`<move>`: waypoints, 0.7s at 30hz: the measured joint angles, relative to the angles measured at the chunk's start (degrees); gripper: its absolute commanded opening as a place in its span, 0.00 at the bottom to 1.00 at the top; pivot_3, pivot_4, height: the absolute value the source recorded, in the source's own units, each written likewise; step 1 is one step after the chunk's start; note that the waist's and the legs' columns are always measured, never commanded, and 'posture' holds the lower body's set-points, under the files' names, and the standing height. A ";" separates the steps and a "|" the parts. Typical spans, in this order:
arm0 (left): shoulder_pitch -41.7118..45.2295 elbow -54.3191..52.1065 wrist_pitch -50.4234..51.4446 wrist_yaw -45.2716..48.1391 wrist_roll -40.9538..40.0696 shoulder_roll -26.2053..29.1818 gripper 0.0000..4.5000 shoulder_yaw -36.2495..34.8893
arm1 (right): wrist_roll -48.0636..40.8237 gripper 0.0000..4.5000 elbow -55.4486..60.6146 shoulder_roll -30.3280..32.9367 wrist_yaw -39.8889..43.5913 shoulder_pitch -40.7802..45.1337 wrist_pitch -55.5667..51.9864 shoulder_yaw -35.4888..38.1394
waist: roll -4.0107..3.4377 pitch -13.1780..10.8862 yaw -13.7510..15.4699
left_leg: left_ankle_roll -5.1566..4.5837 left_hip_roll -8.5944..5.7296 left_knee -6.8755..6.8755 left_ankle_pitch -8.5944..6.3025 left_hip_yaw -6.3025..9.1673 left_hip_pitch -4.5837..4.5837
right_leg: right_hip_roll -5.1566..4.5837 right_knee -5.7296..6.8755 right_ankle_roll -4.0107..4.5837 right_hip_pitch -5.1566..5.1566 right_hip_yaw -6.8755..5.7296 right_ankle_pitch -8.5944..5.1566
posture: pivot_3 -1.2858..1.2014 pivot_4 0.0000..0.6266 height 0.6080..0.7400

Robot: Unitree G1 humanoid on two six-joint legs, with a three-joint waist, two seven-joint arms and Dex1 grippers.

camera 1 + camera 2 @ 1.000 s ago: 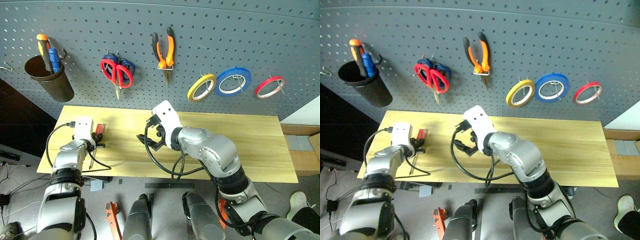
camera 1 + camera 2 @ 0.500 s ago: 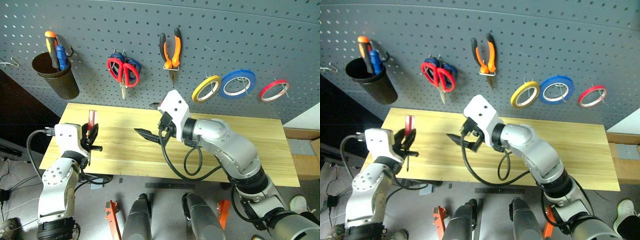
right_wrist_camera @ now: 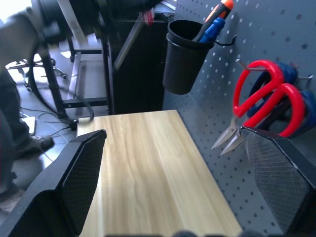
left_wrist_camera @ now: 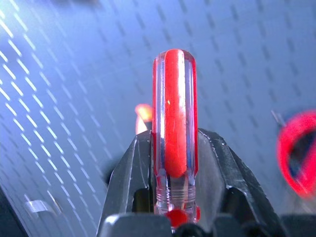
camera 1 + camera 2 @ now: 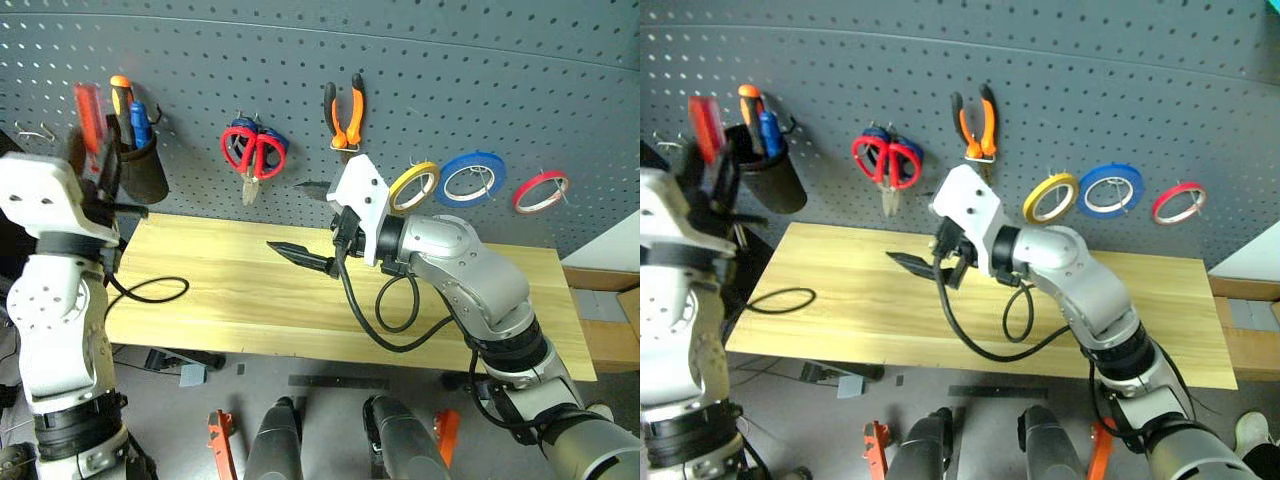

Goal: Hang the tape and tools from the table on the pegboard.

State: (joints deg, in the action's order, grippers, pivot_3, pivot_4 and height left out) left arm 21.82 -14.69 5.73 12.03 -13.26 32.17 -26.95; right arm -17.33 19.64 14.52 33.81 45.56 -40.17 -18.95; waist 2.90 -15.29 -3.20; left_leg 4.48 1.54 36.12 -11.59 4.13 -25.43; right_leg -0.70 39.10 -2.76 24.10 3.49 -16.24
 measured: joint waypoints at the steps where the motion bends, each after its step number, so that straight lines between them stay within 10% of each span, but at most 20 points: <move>1: 2.17 1.48 -0.17 0.00 -0.19 0.73 0.19 -0.08 | 0.29 1.00 -0.35 -0.25 -0.08 0.44 0.18 0.01 | 0.05 0.03 0.06 | 0.03 0.02 0.00 0.02 0.05 -0.01 | 0.05 -0.01 0.06 0.00 -0.05 0.04 | 0.50 0.23 1.00; 10: 25.18 27.95 -12.82 5.76 -0.59 3.65 0.19 3.24 | 2.43 1.00 -4.43 -2.26 -1.47 2.97 3.11 0.99 | 0.28 1.57 -0.02 | 0.16 0.07 0.00 0.12 0.08 0.00 | 0.14 -0.04 0.12 -0.01 -0.17 0.07 | 0.49 0.20 1.00; 21: 30.59 54.00 -28.85 7.23 2.27 3.49 0.19 5.39 | 3.31 1.00 -4.81 -3.06 -1.81 3.00 3.21 0.99 | 0.28 1.74 -1.95 | 0.16 0.08 0.04 0.14 0.08 0.00 | 0.13 0.11 0.12 0.02 -0.17 0.08 | 0.47 0.23 1.00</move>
State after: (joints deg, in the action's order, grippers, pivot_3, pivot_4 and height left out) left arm 52.41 39.30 -23.12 19.26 -11.00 35.66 -21.56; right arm -14.02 14.83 11.46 32.00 48.57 -36.97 -17.97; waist 3.18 -13.54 -5.14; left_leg 4.63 1.61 36.16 -11.45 4.21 -25.42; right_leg -0.58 39.21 -2.64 24.12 3.32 -16.16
